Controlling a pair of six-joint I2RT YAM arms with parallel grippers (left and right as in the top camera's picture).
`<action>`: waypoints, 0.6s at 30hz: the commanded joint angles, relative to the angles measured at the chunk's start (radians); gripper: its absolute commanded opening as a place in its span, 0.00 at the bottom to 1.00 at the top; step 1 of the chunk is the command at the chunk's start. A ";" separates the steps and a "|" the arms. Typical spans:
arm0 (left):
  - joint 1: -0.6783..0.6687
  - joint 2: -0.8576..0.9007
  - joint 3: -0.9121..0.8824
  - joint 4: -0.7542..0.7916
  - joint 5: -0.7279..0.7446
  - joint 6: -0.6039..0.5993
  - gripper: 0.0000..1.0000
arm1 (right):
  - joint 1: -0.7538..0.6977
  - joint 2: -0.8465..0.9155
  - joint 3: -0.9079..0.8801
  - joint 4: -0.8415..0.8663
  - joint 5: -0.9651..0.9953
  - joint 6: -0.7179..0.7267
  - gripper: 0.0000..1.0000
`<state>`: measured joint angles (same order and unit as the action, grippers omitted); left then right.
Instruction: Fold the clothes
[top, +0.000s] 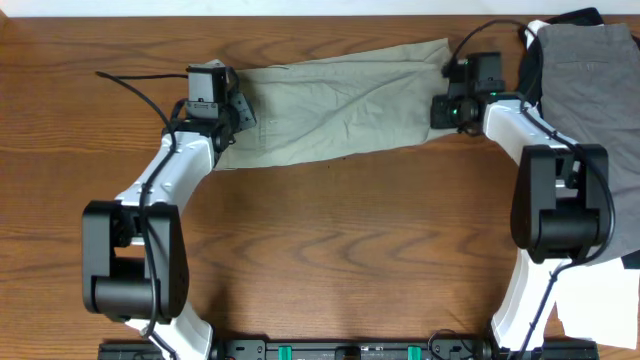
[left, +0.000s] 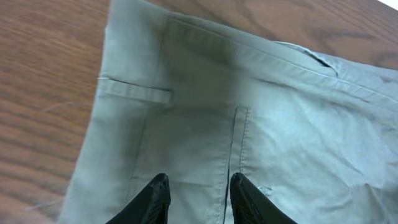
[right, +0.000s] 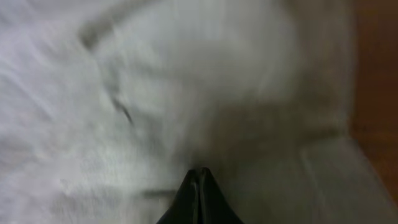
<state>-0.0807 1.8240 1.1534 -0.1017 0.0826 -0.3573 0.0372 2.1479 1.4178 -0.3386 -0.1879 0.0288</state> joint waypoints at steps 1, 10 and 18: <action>0.005 0.066 0.007 0.018 -0.003 0.047 0.34 | 0.002 0.013 0.000 -0.060 -0.020 -0.027 0.01; 0.005 0.148 0.007 -0.002 -0.004 0.058 0.26 | 0.002 0.012 0.000 -0.385 0.151 0.138 0.01; 0.005 0.061 0.008 -0.060 -0.004 0.058 0.25 | 0.003 0.009 0.000 -0.584 0.191 0.166 0.01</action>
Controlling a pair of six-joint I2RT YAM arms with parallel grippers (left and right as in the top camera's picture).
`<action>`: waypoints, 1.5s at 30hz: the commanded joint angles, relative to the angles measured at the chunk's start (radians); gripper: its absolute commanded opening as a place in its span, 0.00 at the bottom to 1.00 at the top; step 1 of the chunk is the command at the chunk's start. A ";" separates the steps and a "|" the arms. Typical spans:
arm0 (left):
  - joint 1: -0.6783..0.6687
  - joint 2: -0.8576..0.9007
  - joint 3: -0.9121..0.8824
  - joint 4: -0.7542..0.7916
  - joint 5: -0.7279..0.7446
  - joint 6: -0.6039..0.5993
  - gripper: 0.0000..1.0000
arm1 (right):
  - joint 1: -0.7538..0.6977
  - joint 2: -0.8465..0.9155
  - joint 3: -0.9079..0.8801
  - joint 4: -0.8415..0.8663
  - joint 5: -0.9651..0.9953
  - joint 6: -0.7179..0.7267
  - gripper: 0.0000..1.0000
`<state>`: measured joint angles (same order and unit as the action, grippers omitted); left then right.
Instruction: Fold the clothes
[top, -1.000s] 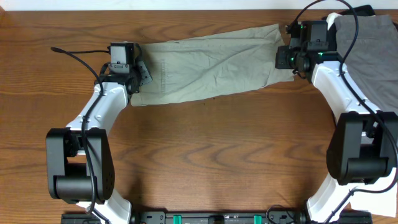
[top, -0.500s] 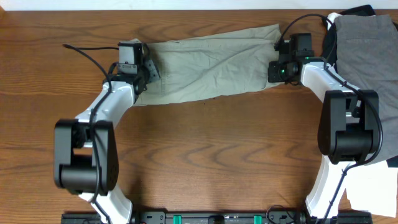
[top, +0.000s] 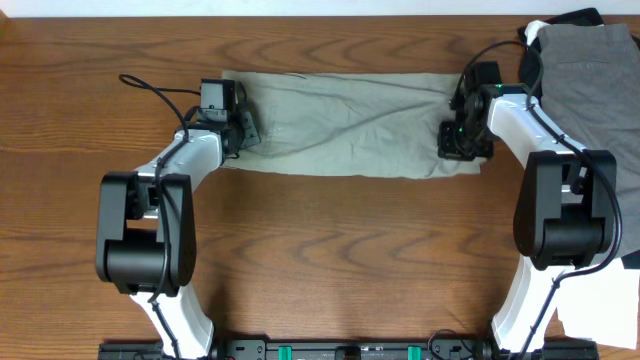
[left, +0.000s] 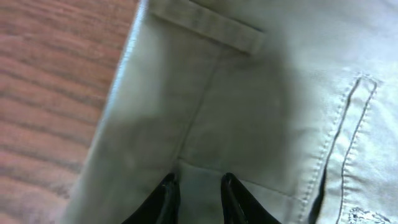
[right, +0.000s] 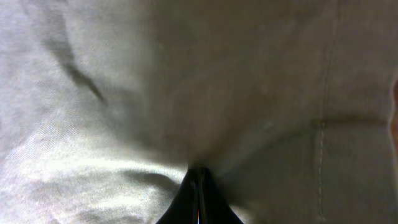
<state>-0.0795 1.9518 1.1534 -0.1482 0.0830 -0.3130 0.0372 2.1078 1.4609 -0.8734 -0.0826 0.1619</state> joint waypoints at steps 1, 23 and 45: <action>0.004 -0.082 0.008 -0.022 -0.004 0.013 0.25 | 0.003 0.046 -0.043 -0.060 0.085 0.033 0.01; 0.005 -0.207 0.007 -0.251 -0.005 -0.044 0.25 | 0.023 -0.380 -0.040 0.163 -0.248 -0.125 0.01; -0.012 -0.131 0.007 -0.096 0.065 -0.058 0.27 | 0.179 -0.023 -0.040 0.516 -0.261 -0.307 0.01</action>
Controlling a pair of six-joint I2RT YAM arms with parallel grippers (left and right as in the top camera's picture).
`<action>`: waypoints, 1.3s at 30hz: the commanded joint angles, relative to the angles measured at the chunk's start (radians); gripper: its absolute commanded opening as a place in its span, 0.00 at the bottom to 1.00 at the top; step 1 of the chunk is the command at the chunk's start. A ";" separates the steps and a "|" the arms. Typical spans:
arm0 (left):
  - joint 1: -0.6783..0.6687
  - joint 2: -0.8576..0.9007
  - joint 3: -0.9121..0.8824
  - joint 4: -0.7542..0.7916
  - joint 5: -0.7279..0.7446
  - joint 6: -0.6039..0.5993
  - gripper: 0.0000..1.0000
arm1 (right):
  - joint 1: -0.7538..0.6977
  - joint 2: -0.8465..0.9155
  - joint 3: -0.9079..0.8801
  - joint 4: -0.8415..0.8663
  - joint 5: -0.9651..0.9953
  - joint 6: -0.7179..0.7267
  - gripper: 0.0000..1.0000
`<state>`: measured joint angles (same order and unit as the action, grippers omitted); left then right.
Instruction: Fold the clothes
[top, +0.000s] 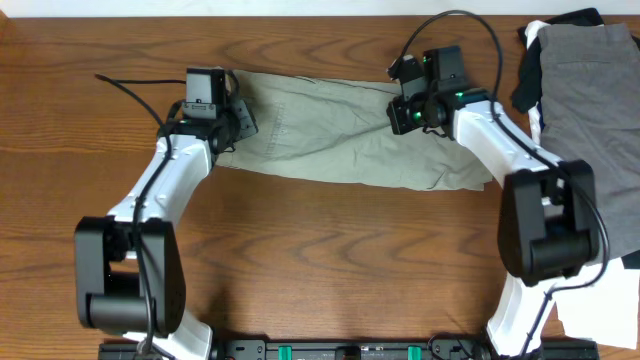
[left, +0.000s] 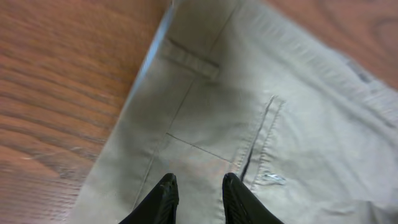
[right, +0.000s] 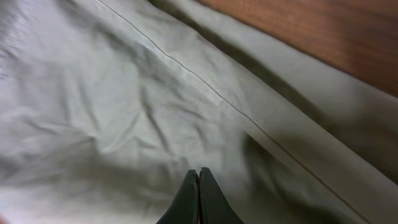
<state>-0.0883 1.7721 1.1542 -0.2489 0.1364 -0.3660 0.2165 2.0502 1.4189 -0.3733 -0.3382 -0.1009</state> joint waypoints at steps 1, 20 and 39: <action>-0.003 0.065 0.006 0.011 0.010 -0.005 0.27 | 0.000 0.049 0.002 0.028 -0.001 -0.048 0.01; -0.003 0.134 0.006 0.038 -0.018 -0.005 0.27 | -0.033 0.060 0.017 0.179 0.180 0.006 0.01; -0.003 0.134 0.006 0.023 -0.017 -0.002 0.27 | -0.020 0.108 0.066 -0.043 0.095 -0.055 0.01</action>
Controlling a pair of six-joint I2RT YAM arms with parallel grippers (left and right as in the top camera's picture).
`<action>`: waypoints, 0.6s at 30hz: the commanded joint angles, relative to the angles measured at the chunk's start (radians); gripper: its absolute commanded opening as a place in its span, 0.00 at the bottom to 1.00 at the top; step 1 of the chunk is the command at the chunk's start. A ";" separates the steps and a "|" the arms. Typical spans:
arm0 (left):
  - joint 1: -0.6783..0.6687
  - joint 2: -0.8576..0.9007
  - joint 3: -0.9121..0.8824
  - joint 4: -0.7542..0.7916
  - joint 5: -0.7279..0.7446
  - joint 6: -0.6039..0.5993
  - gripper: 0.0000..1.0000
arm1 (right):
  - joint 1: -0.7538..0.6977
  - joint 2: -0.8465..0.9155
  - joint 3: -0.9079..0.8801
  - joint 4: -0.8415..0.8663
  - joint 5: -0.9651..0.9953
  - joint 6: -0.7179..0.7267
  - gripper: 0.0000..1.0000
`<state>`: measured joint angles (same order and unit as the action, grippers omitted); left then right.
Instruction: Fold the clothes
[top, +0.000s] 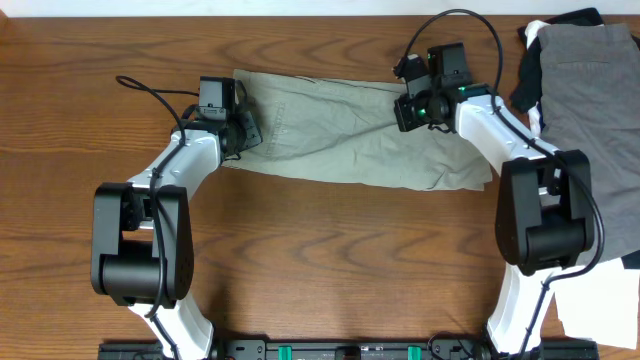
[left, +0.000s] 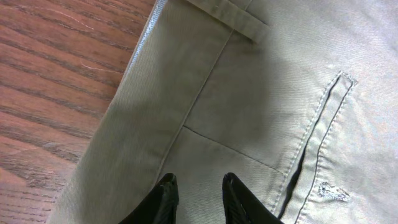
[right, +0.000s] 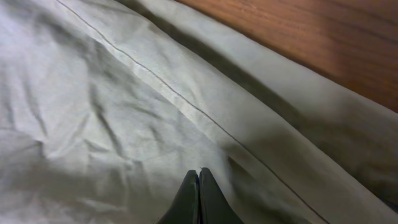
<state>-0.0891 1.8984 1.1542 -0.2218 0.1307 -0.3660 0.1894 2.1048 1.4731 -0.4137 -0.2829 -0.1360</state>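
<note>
Khaki trousers (top: 340, 130) lie flat across the far middle of the table, waistband to the left. My left gripper (top: 243, 128) rests low over the waistband end (left: 205, 93), beside a belt loop and a back pocket slit (left: 317, 137). It is open, with cloth showing between the fingers (left: 166, 190). My right gripper (top: 405, 108) sits over the upper right part of the trousers, near the far edge. Its fingers (right: 199, 177) are shut tip to tip just over wrinkled cloth (right: 124, 112); no cloth shows pinched between them.
A pile of clothes lies at the far right: a grey garment (top: 590, 90) over a black one (top: 528, 85). Something white (top: 600, 300) lies at the near right corner. Bare wooden table (top: 330, 260) stretches in front of the trousers.
My left gripper has shifted a little right and nearer, and sits lower over the waistband, still open. My right gripper has barely moved and stays shut. The trousers lie much as before.
At first the trousers lay slanted, the leg end up at the far right, with my right gripper shut there. Then it was nearer me and the trousers lay straight. Later it stood over the middle top edge, still shut. The left gripper stayed open at the waistband.
</note>
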 joint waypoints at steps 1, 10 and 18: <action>-0.002 0.008 0.006 -0.004 -0.011 -0.002 0.27 | 0.006 0.071 0.011 0.002 0.053 -0.020 0.01; -0.002 0.008 0.006 -0.004 -0.011 -0.002 0.27 | -0.008 0.134 0.011 0.120 0.250 0.035 0.01; -0.002 0.008 0.006 -0.004 -0.011 -0.002 0.27 | -0.047 0.140 0.012 0.257 0.273 0.099 0.01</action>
<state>-0.0891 1.8984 1.1542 -0.2237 0.1280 -0.3660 0.1673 2.2192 1.4773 -0.1738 -0.0566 -0.0753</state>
